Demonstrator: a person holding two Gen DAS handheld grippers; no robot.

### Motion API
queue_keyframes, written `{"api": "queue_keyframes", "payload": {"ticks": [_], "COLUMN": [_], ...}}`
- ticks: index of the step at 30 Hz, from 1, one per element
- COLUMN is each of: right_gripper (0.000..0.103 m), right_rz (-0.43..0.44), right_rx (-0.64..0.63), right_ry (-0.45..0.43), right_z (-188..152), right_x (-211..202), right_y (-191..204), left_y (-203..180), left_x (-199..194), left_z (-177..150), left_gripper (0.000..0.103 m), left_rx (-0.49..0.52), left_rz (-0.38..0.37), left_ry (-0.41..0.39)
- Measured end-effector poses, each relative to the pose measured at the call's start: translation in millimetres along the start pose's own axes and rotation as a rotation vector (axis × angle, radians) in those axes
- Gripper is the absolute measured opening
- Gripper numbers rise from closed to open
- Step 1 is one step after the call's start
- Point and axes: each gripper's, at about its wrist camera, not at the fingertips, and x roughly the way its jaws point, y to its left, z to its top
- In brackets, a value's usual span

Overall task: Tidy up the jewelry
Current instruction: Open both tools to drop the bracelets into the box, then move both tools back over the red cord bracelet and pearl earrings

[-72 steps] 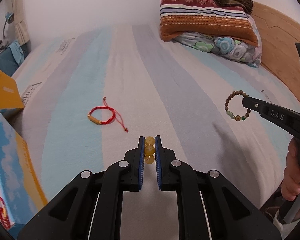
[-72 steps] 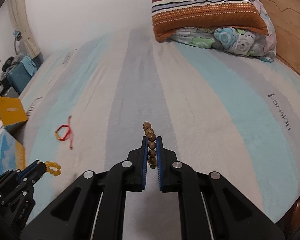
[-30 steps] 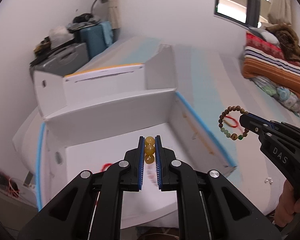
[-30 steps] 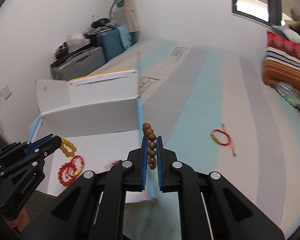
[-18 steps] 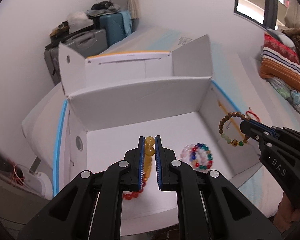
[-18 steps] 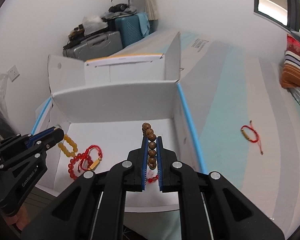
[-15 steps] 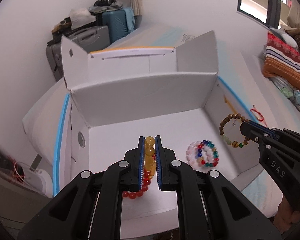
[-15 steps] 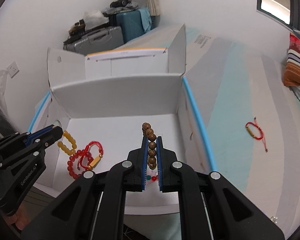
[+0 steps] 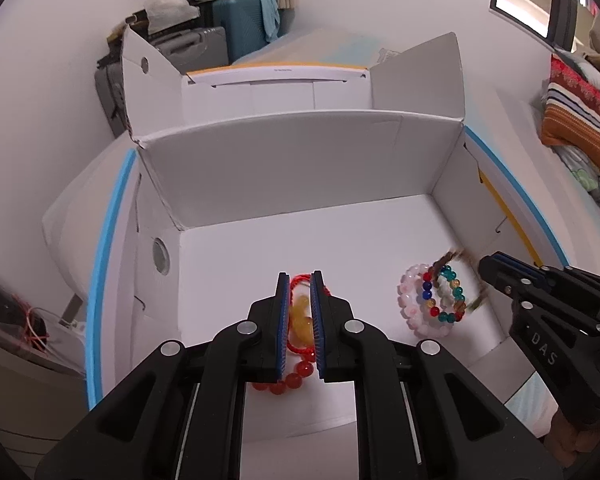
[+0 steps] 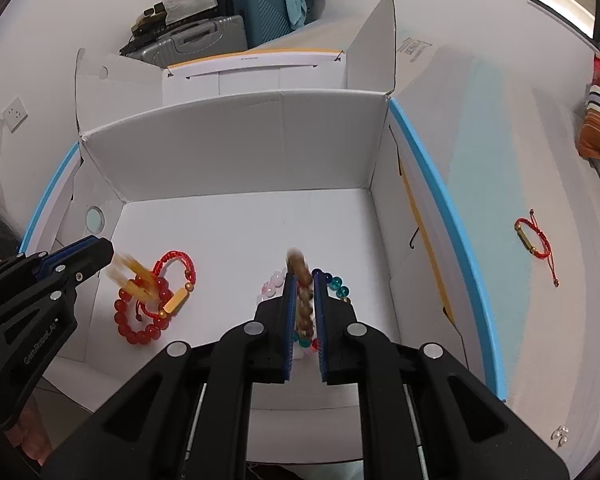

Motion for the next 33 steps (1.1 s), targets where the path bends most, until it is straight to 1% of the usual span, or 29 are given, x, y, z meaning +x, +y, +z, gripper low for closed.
{"api": "queue_keyframes", "payload": {"ticks": [1,2,3,4,5,6,7,8,10,11,13,16,21,24,26,33], "right_gripper": [0.013,0.024,0.031,0.041,0.043,0.044,0.049,0.057,0.065,0.069,0.074,0.082,0.089,0.089,0.089,0.089], "right_rz": [0.005,0.008,0.005,0.003,0.002,0.002,0.000,-0.004,-0.015,-0.020,-0.033,-0.052,-0.091,-0.109,-0.124,-0.199], "right_rx": [-0.002,-0.003,0.000,0.002,0.002,0.000,0.002,0.005,0.015,0.020,0.034,0.052,0.094,0.124,0.140,0.221], "right_ry": [-0.003,-0.012,-0.030,-0.043,-0.056,-0.070,-0.082,-0.092,-0.127,-0.135,-0.158,-0.183,-0.221,-0.233,-0.239,-0.243], "right_z": [0.9,1.0,1.0,1.3,1.7,2.5,2.7,3.2,3.3,3.0,2.7,0.0,-10.8,-20.5,-26.5,-63.5], "right_x": [-1.4,-4.3,-9.1,-13.7,-18.5,-24.5,-29.9,-34.4,-47.8,-51.9,-63.1,-78.2,-101.7,-114.5,-121.1,-143.6], "right_y": [0.7,0.8,-0.1,-1.8,-2.8,-4.6,-6.6,-8.9,-16.3,-19.3,-28.8,-44.5,-79.4,-105.9,-122.1,-195.3], "left_y": [-0.2,-0.9,-1.9,-2.2,-2.8,-3.7,-4.5,-5.5,-8.5,-10.6,-16.6,-27.5,-55.3,-77.7,-93.3,-171.6], "left_x": [-0.5,-1.4,-3.1,-4.8,-6.7,-9.7,-11.8,-14.3,-19.7,-22.4,-28.7,-37.4,-49.7,-55.1,-56.2,-51.8], "left_z": [0.5,0.8,1.0,1.3,1.5,1.4,1.7,2.2,4.0,4.6,6.5,9.0,11.9,13.5,15.3,17.1], "left_gripper": [0.017,0.021,0.029,0.036,0.038,0.043,0.048,0.051,0.062,0.063,0.073,0.082,0.095,0.097,0.097,0.097], "left_rx": [0.000,0.003,0.005,0.004,0.003,0.002,0.001,-0.001,-0.006,-0.005,-0.004,-0.008,0.005,0.027,0.045,0.135], "left_rz": [-0.001,-0.002,0.001,0.000,-0.003,-0.005,-0.006,-0.008,-0.017,-0.018,-0.030,-0.044,-0.068,-0.084,-0.091,-0.141], "left_ry": [0.000,-0.003,-0.008,-0.014,-0.019,-0.027,-0.032,-0.041,-0.055,-0.063,-0.079,-0.101,-0.127,-0.140,-0.143,-0.141]}}
